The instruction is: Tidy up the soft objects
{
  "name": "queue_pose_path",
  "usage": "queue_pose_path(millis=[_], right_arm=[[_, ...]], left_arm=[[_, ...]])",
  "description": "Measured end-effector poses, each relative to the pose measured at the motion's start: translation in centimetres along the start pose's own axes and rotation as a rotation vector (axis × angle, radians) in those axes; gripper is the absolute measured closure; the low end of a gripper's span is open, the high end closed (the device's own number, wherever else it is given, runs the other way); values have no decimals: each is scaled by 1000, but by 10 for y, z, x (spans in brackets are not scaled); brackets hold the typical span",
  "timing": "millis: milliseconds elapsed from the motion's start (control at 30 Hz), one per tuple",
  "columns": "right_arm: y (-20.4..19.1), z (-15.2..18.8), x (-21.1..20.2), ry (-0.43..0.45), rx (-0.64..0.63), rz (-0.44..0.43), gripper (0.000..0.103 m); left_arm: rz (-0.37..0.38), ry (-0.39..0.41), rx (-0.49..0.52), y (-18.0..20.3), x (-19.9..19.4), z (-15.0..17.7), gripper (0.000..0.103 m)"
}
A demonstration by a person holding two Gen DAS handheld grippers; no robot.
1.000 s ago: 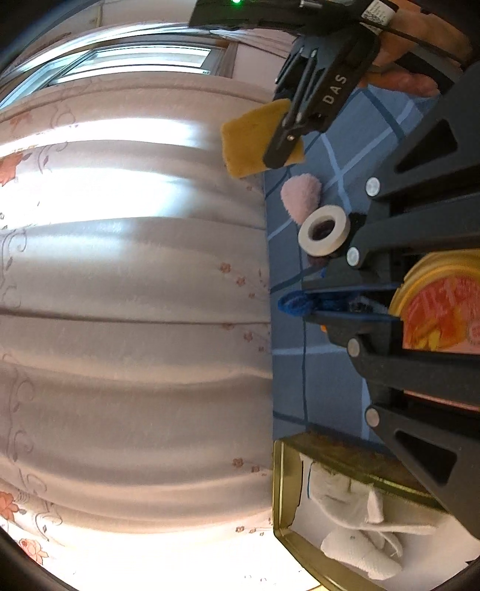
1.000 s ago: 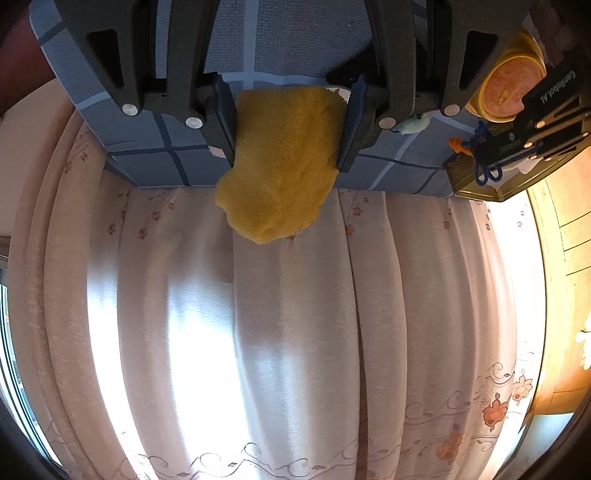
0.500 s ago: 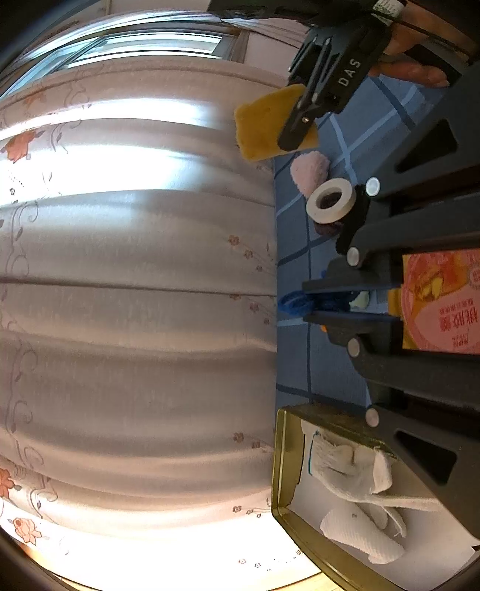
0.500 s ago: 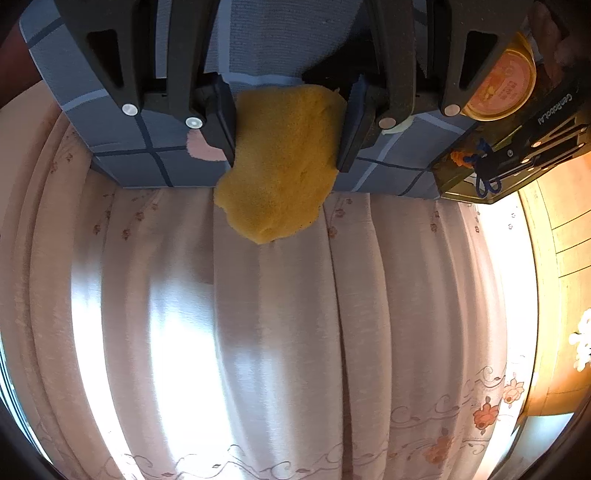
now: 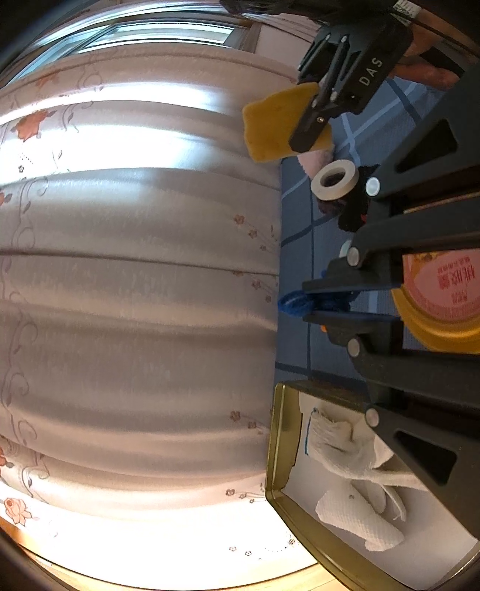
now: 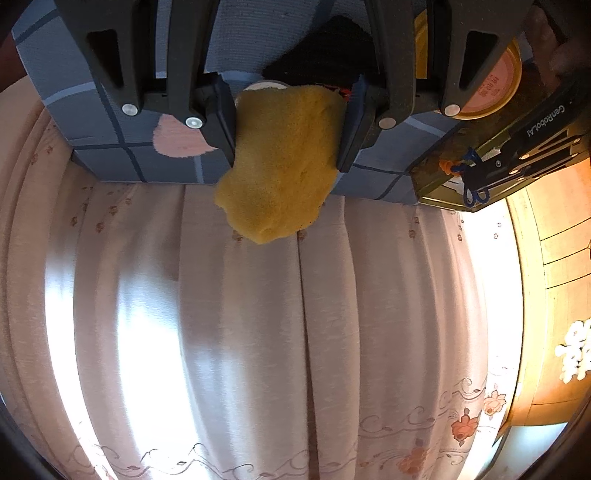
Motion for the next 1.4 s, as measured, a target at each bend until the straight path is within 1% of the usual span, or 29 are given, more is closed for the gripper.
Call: queue_pose_path(millis=[267, 500, 833, 1133, 1400], right_arm=[[-9, -1, 9, -24, 8, -24, 51], [-22, -1, 15, -31, -13, -36, 51], [-32, -1, 23, -53, -20, -54, 51], [-49, 3, 31, -70, -56, -64, 51], [-58, 5, 36, -80, -67, -91, 51]], left_arm=[[-6, -3, -20, -10, -1, 0, 97], [-21, 0, -29, -17, 0, -2, 97], [-22, -5, -43, -26, 1, -2, 97], [-19, 6, -54, -33, -2, -3, 97], [-16, 9, -40, -32, -3, -2, 97]])
Point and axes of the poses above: each gripper's, at about its wrist camera, not at the fingertips, and x roughly the way its jaws point, y to its right, z to its underside, the point moved 3 cm from there along x, roughly the way its jaws point
